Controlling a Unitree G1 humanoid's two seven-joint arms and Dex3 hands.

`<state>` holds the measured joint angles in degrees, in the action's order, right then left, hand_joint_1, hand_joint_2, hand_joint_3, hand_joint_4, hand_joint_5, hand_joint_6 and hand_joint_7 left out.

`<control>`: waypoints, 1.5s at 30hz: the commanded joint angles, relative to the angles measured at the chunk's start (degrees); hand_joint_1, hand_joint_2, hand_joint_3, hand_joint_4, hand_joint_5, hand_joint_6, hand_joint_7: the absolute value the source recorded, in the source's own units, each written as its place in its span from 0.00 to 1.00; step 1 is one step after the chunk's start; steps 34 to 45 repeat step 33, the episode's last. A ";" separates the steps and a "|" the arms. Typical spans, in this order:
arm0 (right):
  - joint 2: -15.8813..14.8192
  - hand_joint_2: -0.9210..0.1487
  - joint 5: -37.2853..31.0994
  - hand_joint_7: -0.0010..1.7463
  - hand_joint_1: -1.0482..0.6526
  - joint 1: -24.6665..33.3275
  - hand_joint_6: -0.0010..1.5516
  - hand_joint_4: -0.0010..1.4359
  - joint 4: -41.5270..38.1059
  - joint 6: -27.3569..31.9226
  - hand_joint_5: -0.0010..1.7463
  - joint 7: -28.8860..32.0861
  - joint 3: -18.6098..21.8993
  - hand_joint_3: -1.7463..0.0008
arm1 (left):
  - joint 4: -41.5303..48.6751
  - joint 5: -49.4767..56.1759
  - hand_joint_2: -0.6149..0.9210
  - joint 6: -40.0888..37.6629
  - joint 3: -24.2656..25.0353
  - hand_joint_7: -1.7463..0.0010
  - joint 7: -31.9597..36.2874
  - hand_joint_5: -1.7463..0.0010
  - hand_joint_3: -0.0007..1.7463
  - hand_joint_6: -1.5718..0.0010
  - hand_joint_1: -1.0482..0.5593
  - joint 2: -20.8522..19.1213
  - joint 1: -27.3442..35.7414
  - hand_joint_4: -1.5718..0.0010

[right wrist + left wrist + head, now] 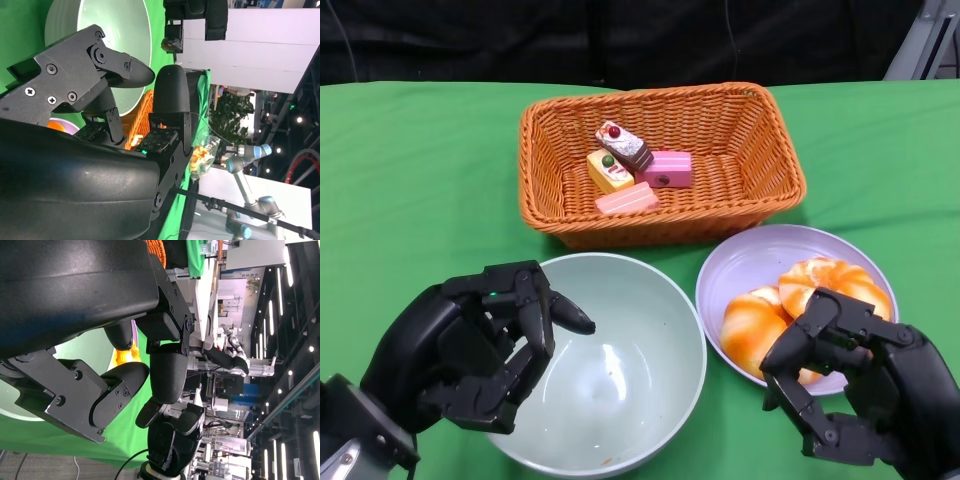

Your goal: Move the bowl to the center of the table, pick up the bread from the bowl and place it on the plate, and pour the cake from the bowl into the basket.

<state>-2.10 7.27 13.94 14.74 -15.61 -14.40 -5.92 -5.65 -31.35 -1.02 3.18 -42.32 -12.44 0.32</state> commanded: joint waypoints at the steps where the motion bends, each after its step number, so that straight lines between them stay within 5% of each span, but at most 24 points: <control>1: -0.63 0.36 -0.41 0.77 0.52 0.42 0.43 0.53 1.42 0.32 0.90 0.51 0.25 0.45 | -0.47 0.56 0.70 0.24 0.41 0.11 -0.74 0.00 0.79 0.51 0.58 -1.16 -0.22 0.45; 45: -0.91 0.34 0.00 0.75 0.50 0.11 0.44 0.54 1.22 0.01 0.89 0.24 0.87 0.49 | -0.61 -0.05 0.68 -1.07 0.84 0.11 -1.13 0.00 0.79 0.51 0.57 -1.97 -0.54 0.46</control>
